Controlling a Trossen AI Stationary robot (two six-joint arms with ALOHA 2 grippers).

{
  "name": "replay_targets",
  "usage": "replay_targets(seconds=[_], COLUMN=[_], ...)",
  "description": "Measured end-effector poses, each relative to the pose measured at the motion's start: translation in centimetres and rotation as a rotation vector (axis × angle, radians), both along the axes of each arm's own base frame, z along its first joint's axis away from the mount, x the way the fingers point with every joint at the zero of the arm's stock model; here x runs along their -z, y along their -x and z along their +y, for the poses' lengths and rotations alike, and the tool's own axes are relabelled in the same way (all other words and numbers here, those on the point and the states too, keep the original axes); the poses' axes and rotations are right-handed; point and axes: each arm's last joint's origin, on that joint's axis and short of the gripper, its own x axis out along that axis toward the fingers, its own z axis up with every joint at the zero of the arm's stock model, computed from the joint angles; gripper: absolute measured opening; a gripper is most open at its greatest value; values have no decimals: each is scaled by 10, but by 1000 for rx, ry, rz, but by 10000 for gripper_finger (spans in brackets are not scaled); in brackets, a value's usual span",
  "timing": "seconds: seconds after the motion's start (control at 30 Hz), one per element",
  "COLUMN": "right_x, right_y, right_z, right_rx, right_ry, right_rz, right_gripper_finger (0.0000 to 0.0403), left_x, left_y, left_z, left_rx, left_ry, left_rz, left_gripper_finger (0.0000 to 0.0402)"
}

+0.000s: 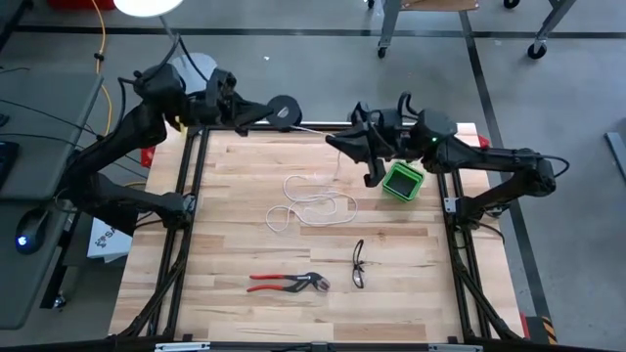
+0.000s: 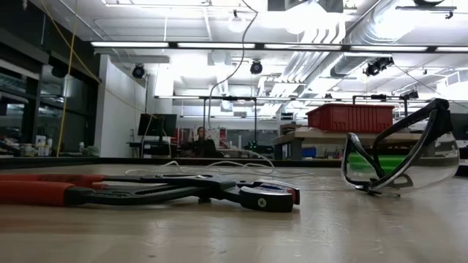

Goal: Coil cords
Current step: Coil the wire into the spool

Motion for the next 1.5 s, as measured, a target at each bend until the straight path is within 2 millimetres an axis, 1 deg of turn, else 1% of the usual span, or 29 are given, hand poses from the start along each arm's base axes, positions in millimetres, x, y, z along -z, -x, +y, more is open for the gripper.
replay_targets(seconds=[0.07,0.13,0.37,0.47,0.63,0.87,1.07,1.23,1.33,1.5], right_x=[0,0,-1,-1,0,0,0,1,3,4], right_y=[1,1,4,4,4,5,4,3,0,-1], right_z=[-3,-7,-20,-23,-26,-27,-26,-25,-25,-26], right_rx=[13,27,69,80,90,97,87,80,72,61], right_ry=[11,12,6,6,5,3,-22,-31,-54,-87], right_rz=[3,0,-1,0,6,4,2,6,14,18], right_gripper_finger=[2,2,2,2,2,2,2,7,24,74], left_x=[2,4,17,19,16,26,31,33,34,34], left_y=[-1,-6,-41,-59,-82,-111,-127,-134,-137,-137], left_z=[-1,0,-6,-8,-7,-2,1,4,5,10], left_rx=[22,57,236,285,356,388,370,329,307,223], left_ry=[23,49,141,161,176,192,179,139,116,74], left_rz=[21,27,68,27,-116,-191,-302,-382,-416,-455], left_gripper_finger=[0,0,0,0,0,0,0,0,0,0])
